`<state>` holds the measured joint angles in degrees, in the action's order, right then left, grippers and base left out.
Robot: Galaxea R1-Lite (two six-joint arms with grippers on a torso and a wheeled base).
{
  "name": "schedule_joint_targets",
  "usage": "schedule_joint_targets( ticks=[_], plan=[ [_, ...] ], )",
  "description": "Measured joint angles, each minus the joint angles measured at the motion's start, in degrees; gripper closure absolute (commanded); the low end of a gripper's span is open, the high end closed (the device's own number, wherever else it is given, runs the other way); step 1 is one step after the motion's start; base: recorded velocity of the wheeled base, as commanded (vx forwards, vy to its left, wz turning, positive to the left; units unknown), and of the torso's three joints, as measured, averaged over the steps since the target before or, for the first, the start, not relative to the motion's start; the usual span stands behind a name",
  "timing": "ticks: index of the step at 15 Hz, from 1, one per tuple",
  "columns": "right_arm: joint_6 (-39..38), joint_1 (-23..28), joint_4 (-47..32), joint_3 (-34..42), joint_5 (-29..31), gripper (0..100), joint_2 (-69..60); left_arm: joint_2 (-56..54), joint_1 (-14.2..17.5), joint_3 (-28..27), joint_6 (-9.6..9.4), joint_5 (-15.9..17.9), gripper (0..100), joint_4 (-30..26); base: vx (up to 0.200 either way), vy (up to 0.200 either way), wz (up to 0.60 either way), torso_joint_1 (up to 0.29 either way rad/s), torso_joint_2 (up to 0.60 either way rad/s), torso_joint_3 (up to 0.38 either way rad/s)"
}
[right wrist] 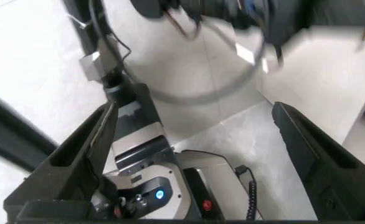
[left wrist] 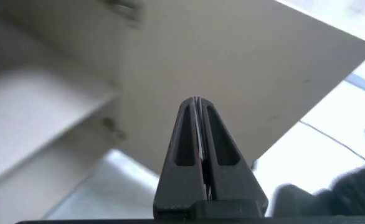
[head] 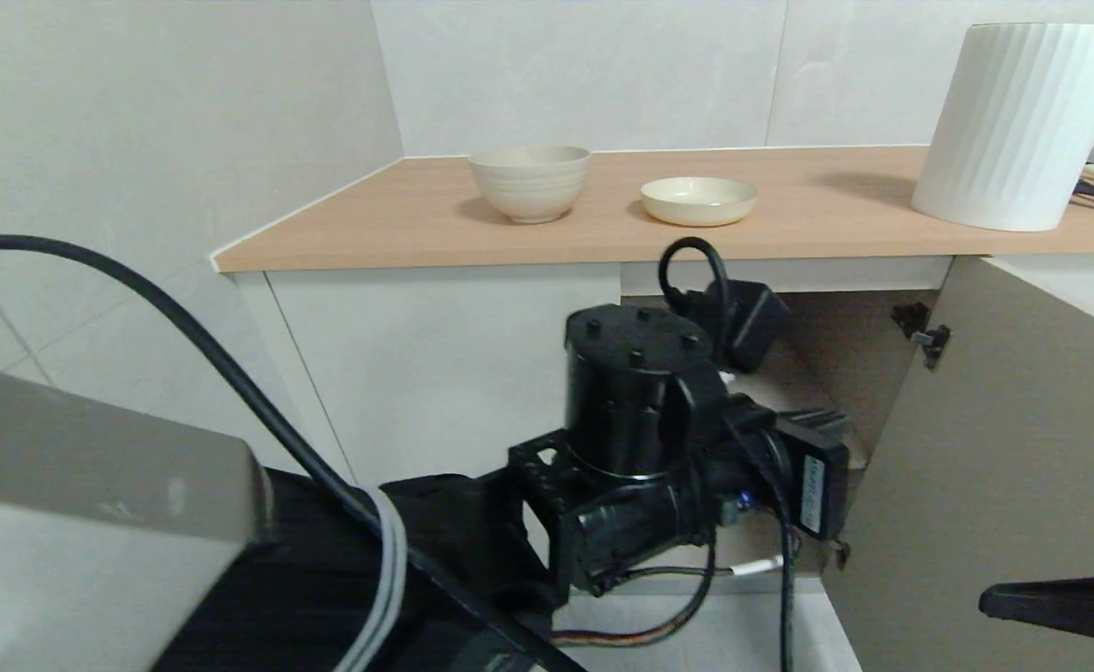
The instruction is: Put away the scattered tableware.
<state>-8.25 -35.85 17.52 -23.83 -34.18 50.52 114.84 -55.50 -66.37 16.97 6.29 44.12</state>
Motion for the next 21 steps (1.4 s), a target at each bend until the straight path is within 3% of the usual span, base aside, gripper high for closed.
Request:
schedule_joint_targets(
  ticks=[4,8,9,12,13,17,21],
  plan=[
    [-0.09,0.02,0.27,-7.61,5.75,0,11.69,-10.31,9.48,10.22,-0.09,0.05,100,-1.84,0.0,0.0,0.0,0.0,0.0,0.0],
    [-0.09,0.33,0.22,-18.83,14.64,0,24.06,-21.59,23.7,23.34,-0.55,0.71,100,-3.58,0.0,0.0,0.0,0.0,0.0,0.0],
    [-0.06,0.33,0.21,-20.59,16.92,0,26.36,-23.27,26.49,25.11,-1.43,1.28,100,-3.85,0.0,0.0,0.0,0.0,0.0,0.0],
    [-0.12,0.33,0.02,-21.97,19.43,0,29.44,-26.0,29.65,26.47,-4.52,1.72,100,-5.78,0.0,0.0,0.0,0.0,0.0,0.0],
    [-0.17,0.33,-0.11,-22.03,20.44,0,29.44,-26.47,29.95,26.37,-4.83,1.72,0,-6.64,0.0,0.0,0.0,0.0,0.0,0.0],
    [-0.2,0.38,-5.71,-23.58,23.08,0,28.5,-28.76,30.1,24.89,-5.47,1.83,0,-13.08,0.0,0.0,0.0,0.0,0.0,0.0],
    [-0.28,0.38,-8.27,-26.49,30.06,0,28.39,-33.13,29.33,21.71,-5.53,1.89,0,-24.49,0.0,0.0,0.0,0.0,0.0,0.0]
  ],
)
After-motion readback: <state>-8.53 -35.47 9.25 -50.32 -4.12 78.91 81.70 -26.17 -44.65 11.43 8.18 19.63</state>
